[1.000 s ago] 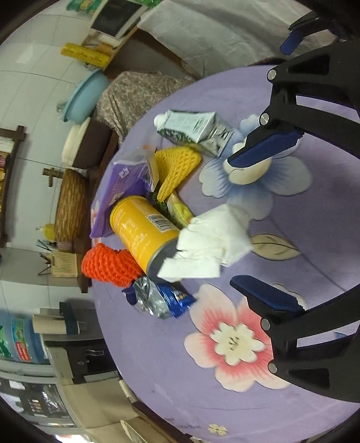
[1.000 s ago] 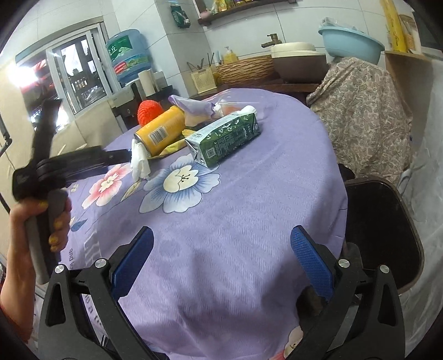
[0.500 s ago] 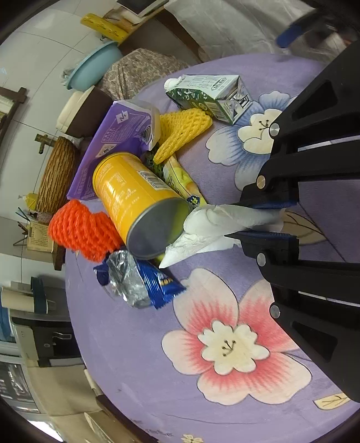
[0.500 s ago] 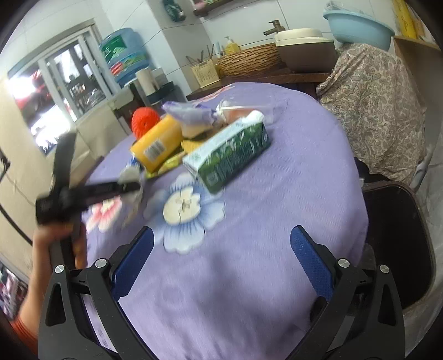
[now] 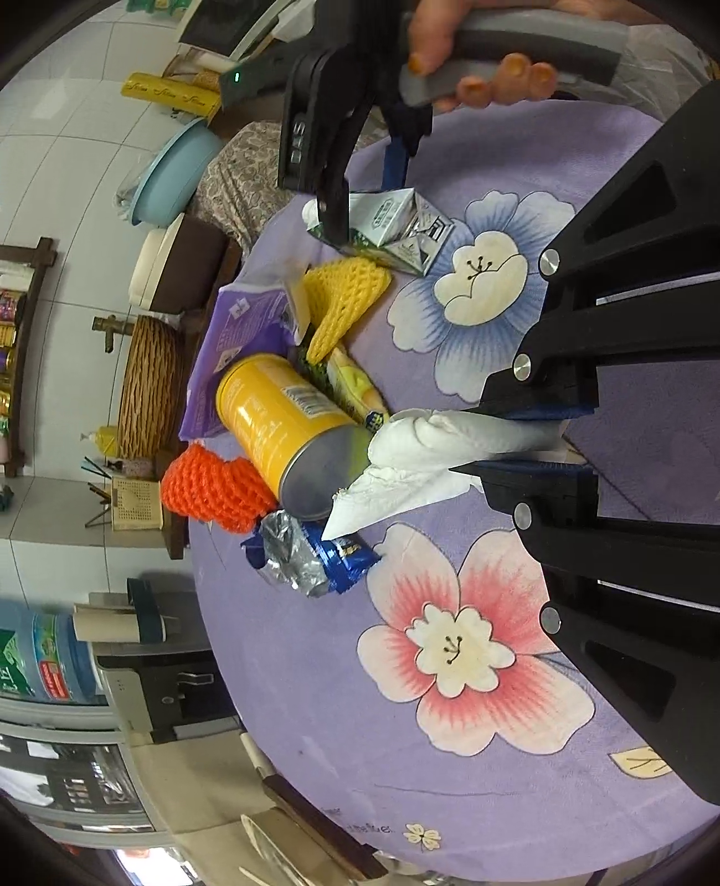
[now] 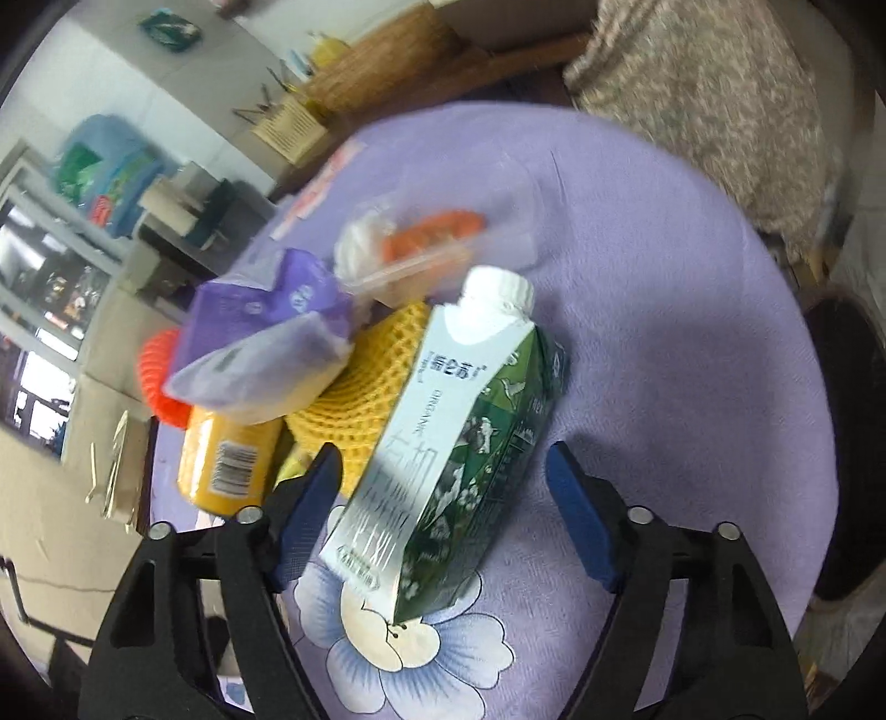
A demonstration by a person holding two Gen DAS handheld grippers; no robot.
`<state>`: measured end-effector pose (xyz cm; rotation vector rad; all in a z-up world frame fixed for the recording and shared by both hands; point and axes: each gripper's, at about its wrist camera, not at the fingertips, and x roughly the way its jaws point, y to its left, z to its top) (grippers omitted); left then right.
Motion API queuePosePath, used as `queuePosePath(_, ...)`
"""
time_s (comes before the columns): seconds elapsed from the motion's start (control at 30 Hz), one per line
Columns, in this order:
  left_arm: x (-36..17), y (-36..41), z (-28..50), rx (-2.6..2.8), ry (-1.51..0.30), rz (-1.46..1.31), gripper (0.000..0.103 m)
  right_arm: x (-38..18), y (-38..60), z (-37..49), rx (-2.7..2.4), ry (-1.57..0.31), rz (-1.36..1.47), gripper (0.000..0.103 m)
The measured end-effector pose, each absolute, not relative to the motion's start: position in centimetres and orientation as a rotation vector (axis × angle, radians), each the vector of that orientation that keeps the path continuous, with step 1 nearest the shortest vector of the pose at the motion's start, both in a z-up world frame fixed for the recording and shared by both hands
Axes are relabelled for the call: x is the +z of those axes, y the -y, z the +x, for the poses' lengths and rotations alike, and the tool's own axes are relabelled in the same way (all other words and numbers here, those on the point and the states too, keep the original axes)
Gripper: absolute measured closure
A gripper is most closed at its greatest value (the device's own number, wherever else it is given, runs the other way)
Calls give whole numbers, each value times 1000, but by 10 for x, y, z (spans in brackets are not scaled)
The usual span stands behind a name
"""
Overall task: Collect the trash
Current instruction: 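Carry the tissue and milk carton over the black trash bin with both tools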
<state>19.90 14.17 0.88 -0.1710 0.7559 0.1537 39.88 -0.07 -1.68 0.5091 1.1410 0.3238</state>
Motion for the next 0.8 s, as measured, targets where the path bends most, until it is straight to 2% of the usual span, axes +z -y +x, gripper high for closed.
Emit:
queuePosePath(0.1, 5, -138, 198, 146, -760, -160, 91, -19, 1, 402, 305, -1148, 526, 36)
queuePosePath(0.5, 5, -126, 187, 81, -752, -170, 91, -29, 34, 387, 500, -1139, 629, 41)
queuePosePath(0.8, 12, -77, 170, -52, -717, -114, 91, -4, 80, 325, 680, -994, 455, 45)
